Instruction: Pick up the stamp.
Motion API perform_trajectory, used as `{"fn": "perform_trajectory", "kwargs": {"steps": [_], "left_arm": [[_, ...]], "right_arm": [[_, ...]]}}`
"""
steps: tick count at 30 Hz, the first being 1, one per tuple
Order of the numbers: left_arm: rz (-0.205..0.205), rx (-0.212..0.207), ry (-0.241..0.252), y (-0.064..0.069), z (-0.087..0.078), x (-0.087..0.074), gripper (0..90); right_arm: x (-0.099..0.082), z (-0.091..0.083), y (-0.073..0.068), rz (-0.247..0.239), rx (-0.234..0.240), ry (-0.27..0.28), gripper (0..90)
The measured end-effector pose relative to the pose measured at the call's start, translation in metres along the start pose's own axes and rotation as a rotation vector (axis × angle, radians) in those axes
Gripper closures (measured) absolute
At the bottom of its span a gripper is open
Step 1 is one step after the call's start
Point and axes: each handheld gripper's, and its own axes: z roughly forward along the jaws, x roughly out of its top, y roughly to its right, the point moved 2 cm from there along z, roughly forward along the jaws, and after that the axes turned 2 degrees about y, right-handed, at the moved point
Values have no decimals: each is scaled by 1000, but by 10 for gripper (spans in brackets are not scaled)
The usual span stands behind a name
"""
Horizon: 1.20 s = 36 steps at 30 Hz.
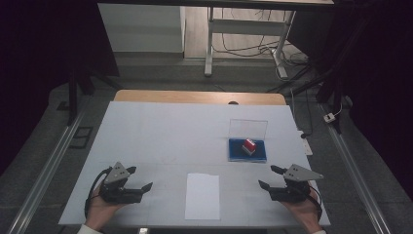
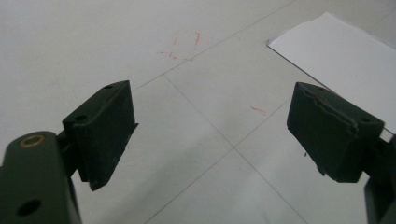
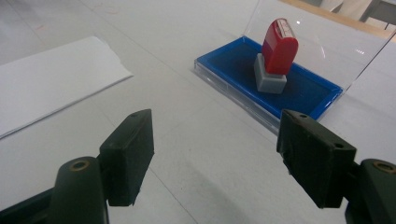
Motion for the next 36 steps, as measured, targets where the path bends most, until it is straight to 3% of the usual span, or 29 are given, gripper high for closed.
{"fn": "perform_trajectory", "kwargs": {"steps": [14,32,36], "left_arm": [[1,3,-3,1,2,1,157],[0,-5,-8,1,4,1,159],[-4,-2,-3,1,3,2,160]], "right_arm": [[19,-3,4,5,-3,10,283],[54,17,16,14,5,-59,290],[70,19,22,18,7,-71,293]]}}
